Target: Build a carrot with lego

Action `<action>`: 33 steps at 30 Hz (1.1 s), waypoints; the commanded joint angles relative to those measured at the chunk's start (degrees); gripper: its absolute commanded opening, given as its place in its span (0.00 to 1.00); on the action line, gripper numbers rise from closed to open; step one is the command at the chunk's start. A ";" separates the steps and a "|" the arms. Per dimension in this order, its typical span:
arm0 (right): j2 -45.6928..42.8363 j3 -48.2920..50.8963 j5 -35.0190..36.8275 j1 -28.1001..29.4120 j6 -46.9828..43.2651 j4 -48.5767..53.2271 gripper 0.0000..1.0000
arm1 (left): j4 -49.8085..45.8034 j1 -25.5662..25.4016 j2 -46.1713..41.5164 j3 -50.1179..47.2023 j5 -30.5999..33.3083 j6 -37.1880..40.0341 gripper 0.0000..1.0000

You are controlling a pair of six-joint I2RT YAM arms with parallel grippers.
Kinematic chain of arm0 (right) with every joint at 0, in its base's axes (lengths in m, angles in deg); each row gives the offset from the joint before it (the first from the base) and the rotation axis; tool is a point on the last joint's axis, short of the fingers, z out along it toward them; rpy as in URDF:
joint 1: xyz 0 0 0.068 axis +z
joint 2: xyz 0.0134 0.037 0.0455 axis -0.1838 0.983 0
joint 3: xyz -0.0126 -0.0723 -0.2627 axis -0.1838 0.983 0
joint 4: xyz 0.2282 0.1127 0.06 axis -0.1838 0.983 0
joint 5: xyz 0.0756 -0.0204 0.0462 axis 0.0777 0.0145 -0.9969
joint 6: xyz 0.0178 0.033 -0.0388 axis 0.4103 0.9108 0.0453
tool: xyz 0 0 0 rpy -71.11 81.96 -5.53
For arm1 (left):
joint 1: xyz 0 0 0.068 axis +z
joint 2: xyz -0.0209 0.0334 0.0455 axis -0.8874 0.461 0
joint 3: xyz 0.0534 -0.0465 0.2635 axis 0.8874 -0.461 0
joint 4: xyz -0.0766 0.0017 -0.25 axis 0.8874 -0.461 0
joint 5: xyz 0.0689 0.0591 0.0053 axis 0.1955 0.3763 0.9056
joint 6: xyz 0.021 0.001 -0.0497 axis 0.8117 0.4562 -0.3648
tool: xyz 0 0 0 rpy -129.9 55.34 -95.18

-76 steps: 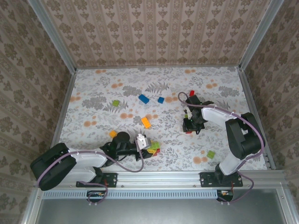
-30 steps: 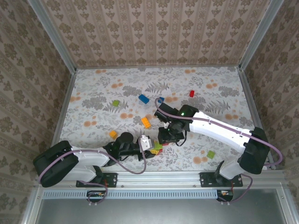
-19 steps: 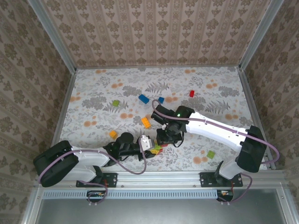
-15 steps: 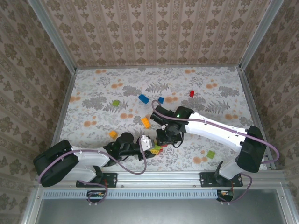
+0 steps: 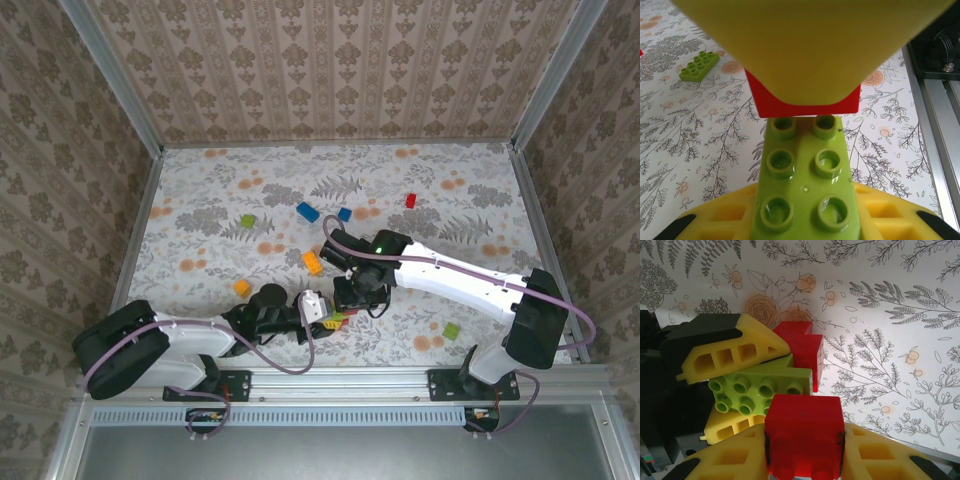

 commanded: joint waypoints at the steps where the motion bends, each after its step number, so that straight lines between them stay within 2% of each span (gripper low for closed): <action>1: 1.21 1.49 0.55 0.33 1.54 -0.98 0.24 | -3.73 -0.43 1.08 0.09 1.52 1.61 0.27; 33: 3.93 4.23 -0.87 0.41 -0.99 -3.67 0.25 | -3.84 -0.65 2.12 0.53 2.18 1.69 0.26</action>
